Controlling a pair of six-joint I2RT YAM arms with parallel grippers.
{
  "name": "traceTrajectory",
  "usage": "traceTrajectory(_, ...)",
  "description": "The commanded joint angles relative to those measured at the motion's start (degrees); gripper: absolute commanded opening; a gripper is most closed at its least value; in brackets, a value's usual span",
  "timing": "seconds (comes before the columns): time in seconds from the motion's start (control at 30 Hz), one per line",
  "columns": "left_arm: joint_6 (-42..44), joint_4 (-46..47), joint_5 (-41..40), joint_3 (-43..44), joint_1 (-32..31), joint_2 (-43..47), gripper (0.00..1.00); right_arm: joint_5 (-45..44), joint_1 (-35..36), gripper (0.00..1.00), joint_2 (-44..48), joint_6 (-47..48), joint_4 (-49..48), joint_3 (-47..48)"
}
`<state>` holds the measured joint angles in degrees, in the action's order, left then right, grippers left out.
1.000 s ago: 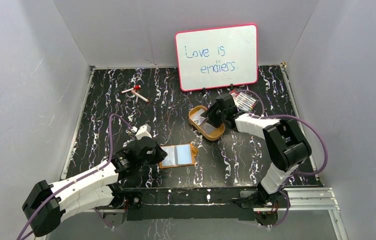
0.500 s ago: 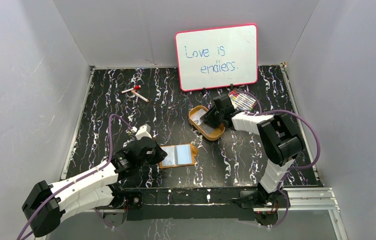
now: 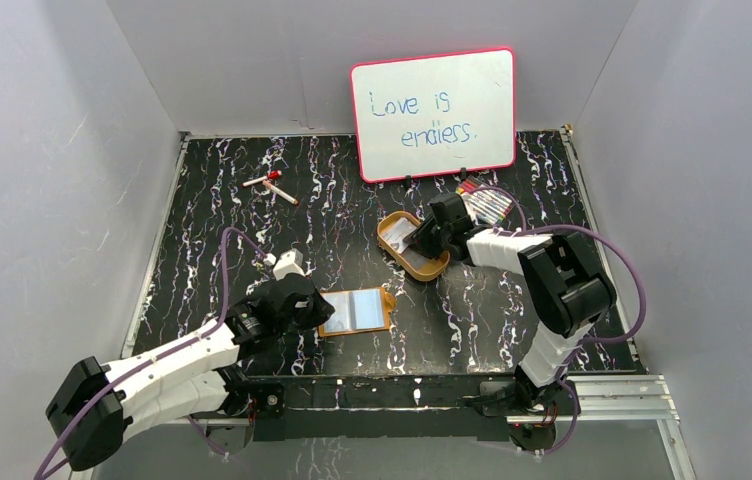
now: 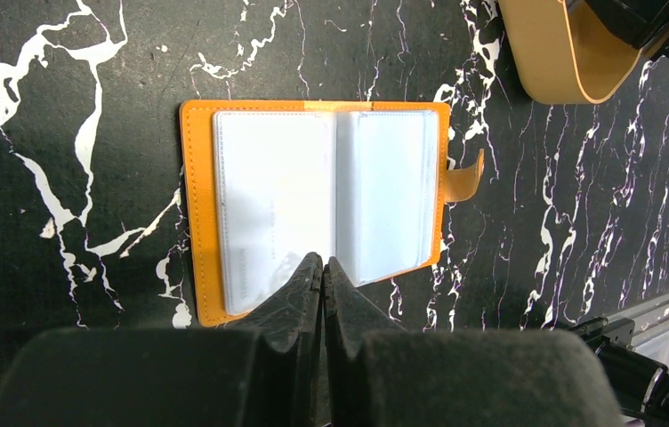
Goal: Put the credit cards into the card holder
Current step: Pick up the credit card from the storage box.
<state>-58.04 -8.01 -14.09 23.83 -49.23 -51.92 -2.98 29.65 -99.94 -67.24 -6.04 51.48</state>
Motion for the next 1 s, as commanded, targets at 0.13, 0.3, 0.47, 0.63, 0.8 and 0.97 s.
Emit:
traceTrajectory(0.13, 0.7, 0.7, -0.2, 0.6, 0.2, 0.1, 0.0, -0.2, 0.1, 0.3, 2.8, 1.2, -2.3, -1.4)
traceTrajectory(0.3, 0.7, 0.7, -0.3, 0.7, 0.2, 0.0, 0.0, -0.3, 0.2, 0.22, 3.9, 1.6, -2.6, -1.9)
traceTrajectory(0.47, 0.8, 1.1, -0.2, 0.9, 0.2, -0.6, 0.0, -0.5, 0.1, 0.14, 5.4, 1.8, -2.9, -2.5)
traceTrajectory(0.63, 0.8, 1.0, -0.2, 1.1, 0.2, -0.7, 0.0, -0.3, 0.1, 0.06, 6.8, 2.3, -2.8, -2.8)
traceTrajectory(0.8, 0.8, 0.9, -0.3, 1.2, 0.2, -0.4, 0.0, -0.5, 0.2, 0.0, 8.2, 3.3, -2.9, -3.1)
traceTrajectory(0.97, 0.9, 0.2, -0.7, 1.6, 0.2, -0.1, 0.0, -2.4, 0.2, 0.0, 11.9, 5.8, -2.6, -2.9)
